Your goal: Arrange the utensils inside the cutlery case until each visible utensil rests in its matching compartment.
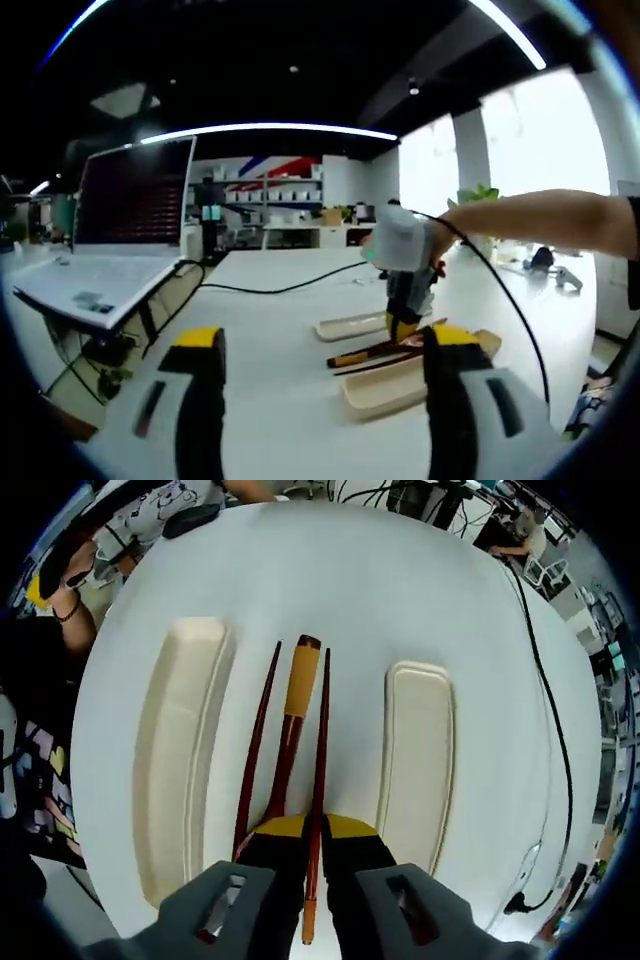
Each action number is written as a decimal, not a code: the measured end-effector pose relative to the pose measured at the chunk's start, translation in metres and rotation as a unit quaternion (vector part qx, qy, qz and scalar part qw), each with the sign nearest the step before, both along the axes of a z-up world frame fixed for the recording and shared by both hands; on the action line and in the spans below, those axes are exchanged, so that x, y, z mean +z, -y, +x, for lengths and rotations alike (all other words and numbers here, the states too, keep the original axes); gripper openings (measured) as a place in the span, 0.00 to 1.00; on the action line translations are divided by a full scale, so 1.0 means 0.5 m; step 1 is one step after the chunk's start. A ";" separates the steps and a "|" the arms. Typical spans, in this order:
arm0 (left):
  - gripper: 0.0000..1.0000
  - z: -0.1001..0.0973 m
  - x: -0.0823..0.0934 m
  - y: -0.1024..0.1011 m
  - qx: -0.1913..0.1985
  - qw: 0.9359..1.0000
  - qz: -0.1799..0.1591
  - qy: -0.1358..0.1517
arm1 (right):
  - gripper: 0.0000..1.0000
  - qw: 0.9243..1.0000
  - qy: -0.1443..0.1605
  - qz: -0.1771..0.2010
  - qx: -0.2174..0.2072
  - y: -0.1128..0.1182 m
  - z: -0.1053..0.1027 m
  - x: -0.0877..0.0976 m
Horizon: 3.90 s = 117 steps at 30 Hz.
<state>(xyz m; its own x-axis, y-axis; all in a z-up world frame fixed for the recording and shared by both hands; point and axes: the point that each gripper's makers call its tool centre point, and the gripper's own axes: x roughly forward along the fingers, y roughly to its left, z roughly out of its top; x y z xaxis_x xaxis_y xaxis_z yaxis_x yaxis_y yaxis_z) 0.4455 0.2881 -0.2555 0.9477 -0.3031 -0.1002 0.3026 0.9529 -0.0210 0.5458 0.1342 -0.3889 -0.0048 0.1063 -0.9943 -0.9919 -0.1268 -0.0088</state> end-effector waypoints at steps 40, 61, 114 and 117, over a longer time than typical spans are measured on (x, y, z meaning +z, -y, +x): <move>0.84 -0.005 0.006 0.024 -0.026 1.000 0.000 0.007 | 0.02 0.996 0.037 -0.062 -0.061 0.029 0.004 0.017; 0.84 -0.006 0.000 0.025 -0.025 1.000 0.007 0.001 | 0.01 0.990 0.072 -0.081 -0.089 0.042 -0.003 0.116; 0.83 -0.004 -0.010 0.006 -0.012 1.000 0.008 -0.012 | 0.02 0.991 -0.004 -0.110 -0.074 -0.022 -0.209 0.072; 0.83 -0.004 -0.010 0.003 -0.011 1.000 0.007 -0.011 | 0.02 0.991 -0.008 -0.106 -0.078 -0.027 -0.212 0.065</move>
<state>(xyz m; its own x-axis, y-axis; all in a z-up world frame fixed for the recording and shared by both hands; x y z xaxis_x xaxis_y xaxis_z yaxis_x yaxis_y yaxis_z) 0.4434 0.2865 -0.2603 0.9383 -0.3221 -0.1260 0.3230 0.9463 -0.0145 0.4396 0.1475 -0.3564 -0.0215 -0.1033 -0.9944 -0.9994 0.0307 0.0184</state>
